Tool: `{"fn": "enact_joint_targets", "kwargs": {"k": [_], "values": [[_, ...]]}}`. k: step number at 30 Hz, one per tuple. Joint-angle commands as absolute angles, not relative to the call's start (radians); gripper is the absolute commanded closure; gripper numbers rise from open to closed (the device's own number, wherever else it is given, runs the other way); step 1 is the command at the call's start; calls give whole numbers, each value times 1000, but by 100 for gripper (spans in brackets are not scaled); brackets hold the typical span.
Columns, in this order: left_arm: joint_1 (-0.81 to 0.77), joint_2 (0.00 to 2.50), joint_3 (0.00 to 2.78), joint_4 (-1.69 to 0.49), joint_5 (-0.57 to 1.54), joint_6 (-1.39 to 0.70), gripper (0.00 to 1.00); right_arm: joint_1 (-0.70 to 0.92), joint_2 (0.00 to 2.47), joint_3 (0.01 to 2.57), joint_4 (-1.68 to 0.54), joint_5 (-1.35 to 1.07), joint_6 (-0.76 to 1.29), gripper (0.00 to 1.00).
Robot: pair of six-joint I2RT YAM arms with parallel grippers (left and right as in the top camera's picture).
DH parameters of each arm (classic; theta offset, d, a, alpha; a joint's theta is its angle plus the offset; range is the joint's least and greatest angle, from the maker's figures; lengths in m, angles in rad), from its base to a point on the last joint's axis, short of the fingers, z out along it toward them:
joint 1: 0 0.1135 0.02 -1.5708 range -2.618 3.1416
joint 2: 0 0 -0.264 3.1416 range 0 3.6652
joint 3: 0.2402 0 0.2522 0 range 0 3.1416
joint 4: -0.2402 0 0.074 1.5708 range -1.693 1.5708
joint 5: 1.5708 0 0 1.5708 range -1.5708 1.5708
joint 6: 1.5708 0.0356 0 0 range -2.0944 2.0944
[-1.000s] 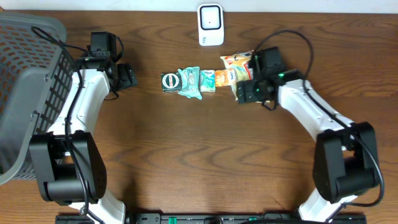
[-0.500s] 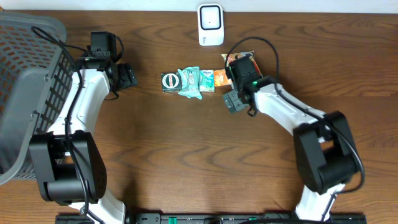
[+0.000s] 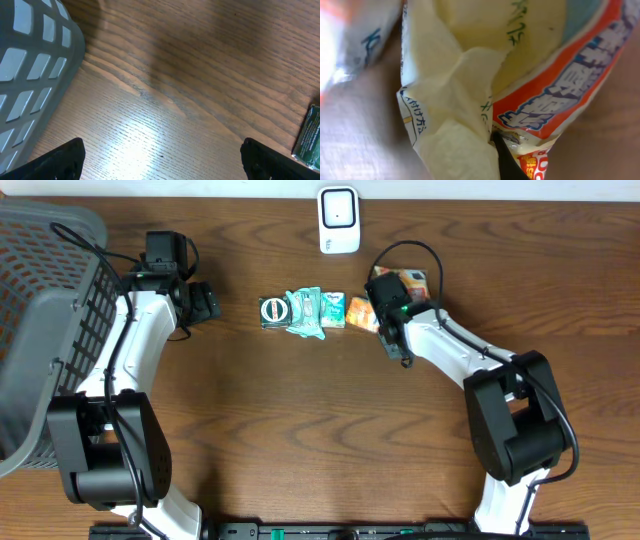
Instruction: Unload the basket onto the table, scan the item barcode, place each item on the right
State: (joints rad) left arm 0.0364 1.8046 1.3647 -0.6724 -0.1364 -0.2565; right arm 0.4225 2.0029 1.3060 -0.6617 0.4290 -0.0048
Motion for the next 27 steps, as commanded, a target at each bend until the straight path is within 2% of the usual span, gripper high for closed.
{"fn": "enact_joint_targets", "kwargs": {"k": [1,6,14,19,27], "values": [[36,1805,1359,-672,-142,-240,3,406,1943,1317,-739,389,97,99],[36,1805,1359,-673,-142,-240,3,373,1781,1331,-778,221,119,99],[36,1805,1359,-673,-142,-240,3,223,1560,1330,-796,-347,118,99],[36,1805,1359,-673,-142,-240,2,143,1537,1329,-837,-563,88,99],[36,1805,1359,-673,-142,-240,2,133,1541,1326,-929,-752,88,99]]}}
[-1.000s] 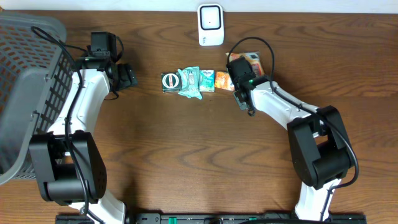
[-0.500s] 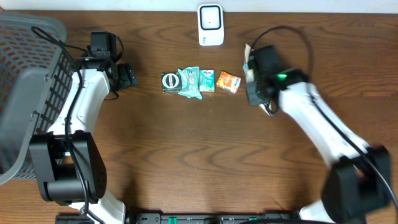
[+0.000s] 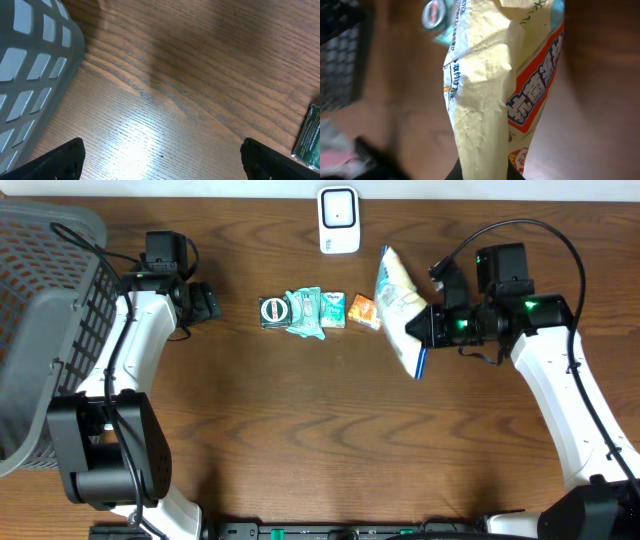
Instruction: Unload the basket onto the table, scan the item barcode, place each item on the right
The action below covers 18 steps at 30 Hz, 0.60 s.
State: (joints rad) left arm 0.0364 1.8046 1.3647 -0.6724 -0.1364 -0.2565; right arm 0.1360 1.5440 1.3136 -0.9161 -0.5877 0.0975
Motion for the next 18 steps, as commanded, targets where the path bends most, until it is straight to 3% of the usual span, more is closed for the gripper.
{"fn": "enact_joint_targets", "kwargs": {"k": [1,15,18], "values": [[36,1805,1359,-673,-142,-240,2,133,1541,1326,-934,-764,88,99],[36,1805,1359,-672,-142,-240,2,181,1541,1326,-939,-1091,102,99],[36,1805,1359,-673,-142,-240,3,181,1541,1324,-946,-1048,108,99]]}}
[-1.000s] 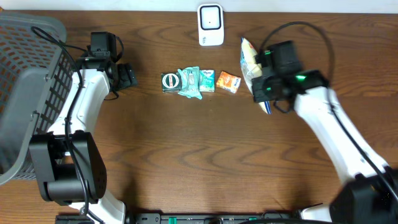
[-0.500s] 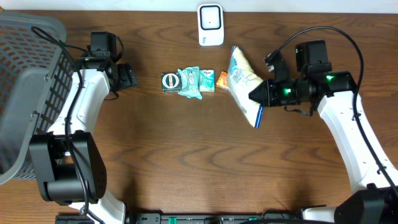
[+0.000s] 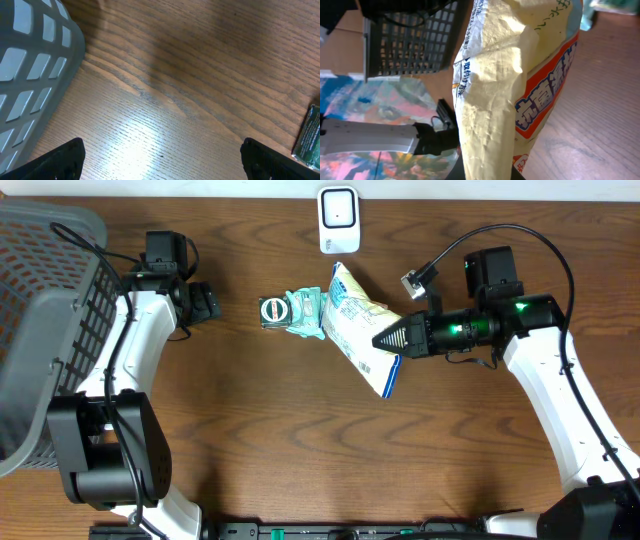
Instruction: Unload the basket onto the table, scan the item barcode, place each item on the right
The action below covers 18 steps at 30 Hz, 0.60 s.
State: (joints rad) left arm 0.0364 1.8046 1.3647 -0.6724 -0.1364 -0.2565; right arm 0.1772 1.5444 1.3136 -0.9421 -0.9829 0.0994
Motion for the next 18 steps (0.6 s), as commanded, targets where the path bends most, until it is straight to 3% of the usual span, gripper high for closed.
{"fn": "enact_joint_targets", "kwargs": {"k": [1,18], "values": [[36,1805,1359,-673,-142,-240,3,181,1541,1319,-950,-1007,109,99],[36,1805,1359,-673,-142,-240,2,22,1541,1018,-786,-788,121,98]]}}
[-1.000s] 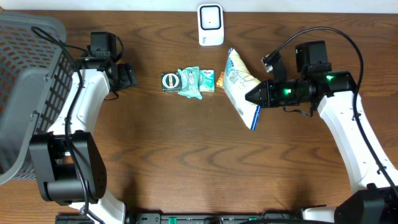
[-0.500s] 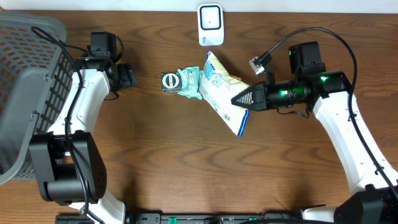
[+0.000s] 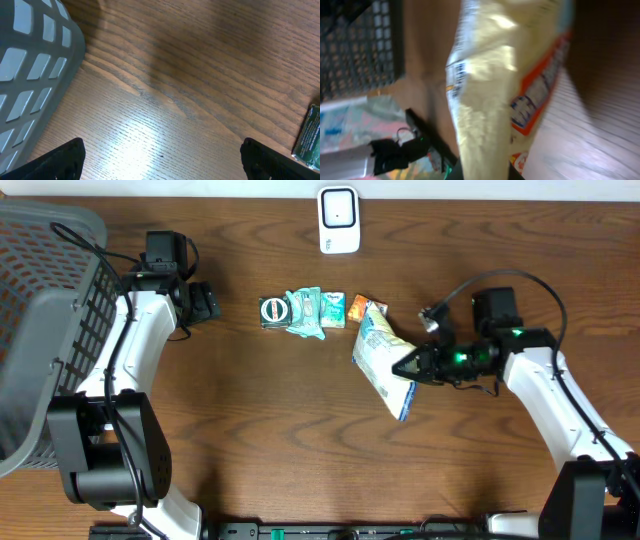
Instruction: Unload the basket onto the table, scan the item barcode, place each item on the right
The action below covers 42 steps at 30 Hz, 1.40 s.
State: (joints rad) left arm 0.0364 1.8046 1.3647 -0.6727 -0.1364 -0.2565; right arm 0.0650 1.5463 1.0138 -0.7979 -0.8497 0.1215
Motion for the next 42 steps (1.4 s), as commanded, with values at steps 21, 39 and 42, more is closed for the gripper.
{"fn": "enact_joint_targets", "kwargs": {"k": [21,39,42], "values": [[36,1805,1359,-673,-142,-240,2,-29,1541,1309,-1081,-359,126,46],[36,1805,1359,-673,-142,-240,2,612,1562,1304,-1026,163,272,8],[36,1805,1359,-673,-142,-240,2,721,1591,1291,-971,229,277,6]]}}
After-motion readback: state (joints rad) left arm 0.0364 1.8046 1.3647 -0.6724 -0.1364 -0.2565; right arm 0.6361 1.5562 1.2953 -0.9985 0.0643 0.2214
